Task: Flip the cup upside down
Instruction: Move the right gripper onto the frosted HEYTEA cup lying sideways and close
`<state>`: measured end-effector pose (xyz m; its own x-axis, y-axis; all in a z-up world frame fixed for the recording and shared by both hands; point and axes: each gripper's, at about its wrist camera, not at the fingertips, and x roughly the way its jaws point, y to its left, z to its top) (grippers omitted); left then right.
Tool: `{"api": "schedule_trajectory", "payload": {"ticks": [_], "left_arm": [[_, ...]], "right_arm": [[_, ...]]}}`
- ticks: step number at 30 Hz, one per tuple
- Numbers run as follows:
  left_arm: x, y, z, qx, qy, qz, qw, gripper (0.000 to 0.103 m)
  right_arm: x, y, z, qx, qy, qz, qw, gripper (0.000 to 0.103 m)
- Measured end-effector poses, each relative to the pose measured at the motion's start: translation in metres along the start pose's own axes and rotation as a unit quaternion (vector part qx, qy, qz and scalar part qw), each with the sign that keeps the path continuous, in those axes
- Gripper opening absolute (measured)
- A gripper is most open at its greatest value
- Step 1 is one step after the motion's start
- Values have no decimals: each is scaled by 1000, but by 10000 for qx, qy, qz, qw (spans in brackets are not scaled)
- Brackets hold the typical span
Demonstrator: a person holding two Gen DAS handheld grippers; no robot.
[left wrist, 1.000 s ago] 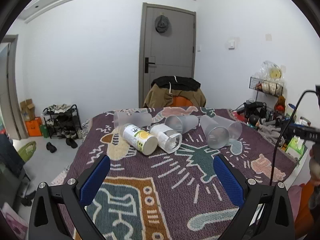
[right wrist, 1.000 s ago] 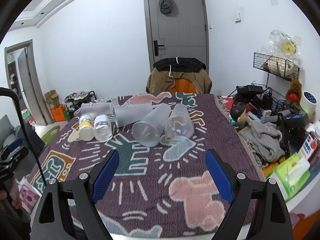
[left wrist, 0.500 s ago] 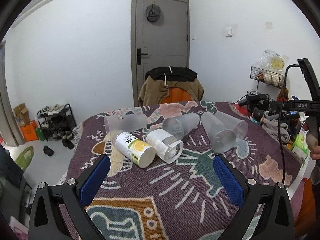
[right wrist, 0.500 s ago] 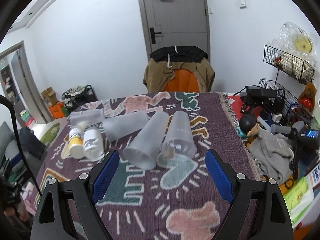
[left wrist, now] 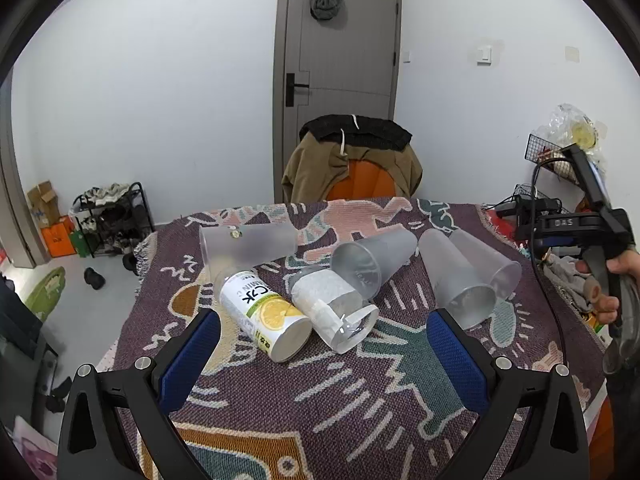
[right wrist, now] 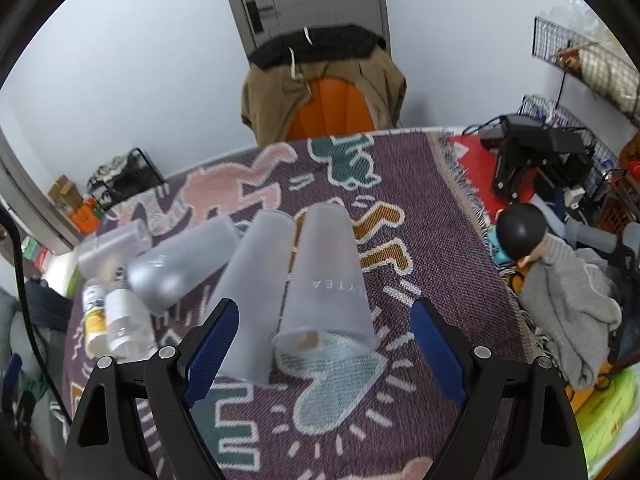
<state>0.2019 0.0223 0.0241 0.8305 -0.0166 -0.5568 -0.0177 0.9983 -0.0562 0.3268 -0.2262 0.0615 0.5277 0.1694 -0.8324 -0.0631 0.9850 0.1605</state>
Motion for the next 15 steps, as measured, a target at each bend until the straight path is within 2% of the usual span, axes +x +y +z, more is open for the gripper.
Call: {"api": "schedule_trajectory", "payload": {"ticks": [6, 15], "left_arm": [[16, 5, -1, -89, 152, 2, 9998, 103], [41, 17, -5, -243, 372, -5, 9990, 103]], "right_arm": [[41, -7, 17, 25, 533, -95, 9985, 87], [83, -8, 29, -47, 1107, -139, 9937, 87]]}}
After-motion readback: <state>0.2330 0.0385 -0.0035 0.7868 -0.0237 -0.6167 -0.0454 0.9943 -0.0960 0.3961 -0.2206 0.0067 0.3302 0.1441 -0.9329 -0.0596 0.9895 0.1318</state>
